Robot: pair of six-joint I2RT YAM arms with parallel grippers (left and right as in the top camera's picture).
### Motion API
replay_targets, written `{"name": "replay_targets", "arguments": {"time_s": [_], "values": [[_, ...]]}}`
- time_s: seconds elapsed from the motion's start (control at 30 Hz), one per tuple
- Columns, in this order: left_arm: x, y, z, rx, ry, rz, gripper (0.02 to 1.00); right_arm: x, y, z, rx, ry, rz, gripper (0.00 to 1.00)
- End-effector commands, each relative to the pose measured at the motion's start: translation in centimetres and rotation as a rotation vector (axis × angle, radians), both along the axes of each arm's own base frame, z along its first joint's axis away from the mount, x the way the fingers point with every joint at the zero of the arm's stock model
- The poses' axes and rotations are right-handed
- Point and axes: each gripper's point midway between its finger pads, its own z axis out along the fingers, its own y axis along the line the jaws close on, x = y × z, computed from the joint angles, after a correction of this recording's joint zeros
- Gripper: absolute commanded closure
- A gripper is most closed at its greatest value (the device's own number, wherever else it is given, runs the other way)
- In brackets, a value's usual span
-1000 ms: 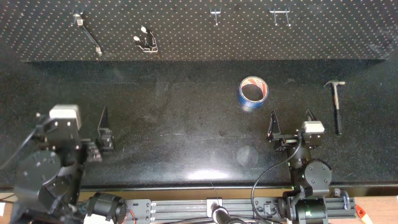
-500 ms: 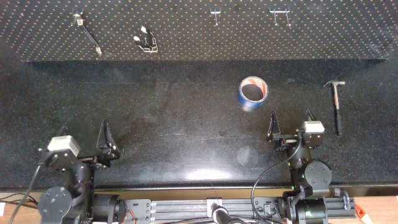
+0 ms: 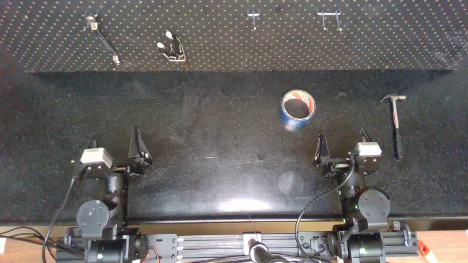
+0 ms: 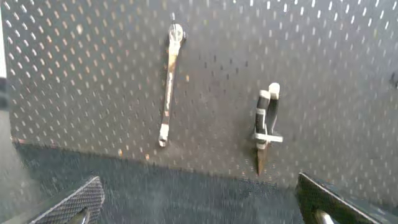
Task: Place Tools Onto Pegboard
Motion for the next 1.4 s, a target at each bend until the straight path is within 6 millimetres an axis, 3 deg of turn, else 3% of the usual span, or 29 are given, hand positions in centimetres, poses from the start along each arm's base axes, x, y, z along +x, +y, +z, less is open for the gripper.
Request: {"name": "replay_targets", "arguments": {"time_s": [0.03,0.07,0.27,0.93,1.07,1.13,1.3,1.4], "values": [[0.1,-0.4,-2.5,0.04,0.08,-0.026,0.025,0.0,0.2,-0.1,-0.01,-0.001,0.011,0.025],[0.0,-0.5,-3.3,0.05,0.115,-0.035,0.023,0.0,0.2,-0.1,-0.01,0.0,0.011,0.025],[0.0,-0.8,-3.3,0.172,0.119,-0.055,0.023,0.0,0.2,-0.1,-0.01,0.0,0.011,0.025],[0.0,-0.8,-3.3,0.171,0.119,-0.056,0.023,0.0,0.2,-0.2,-0.01,0.003,0.009,0.025],[0.0,-0.8,-3.3,0.171,0.119,-0.056,0.023,0.0,1.0,1.0,0.107,0.001,0.044,0.025],[0.0,-0.8,-3.3,0.171,0.119,-0.056,0.023,0.6,1.5,2.3,0.207,0.063,0.058,0.025],[0.0,-0.8,-3.3,0.171,0.119,-0.056,0.023,4.5,4.4,5.8,0.146,0.368,0.14,0.025],[0.0,-0.8,-3.3,0.171,0.119,-0.056,0.023,7.6,6.2,4.6,0.091,0.662,0.163,0.027]]}}
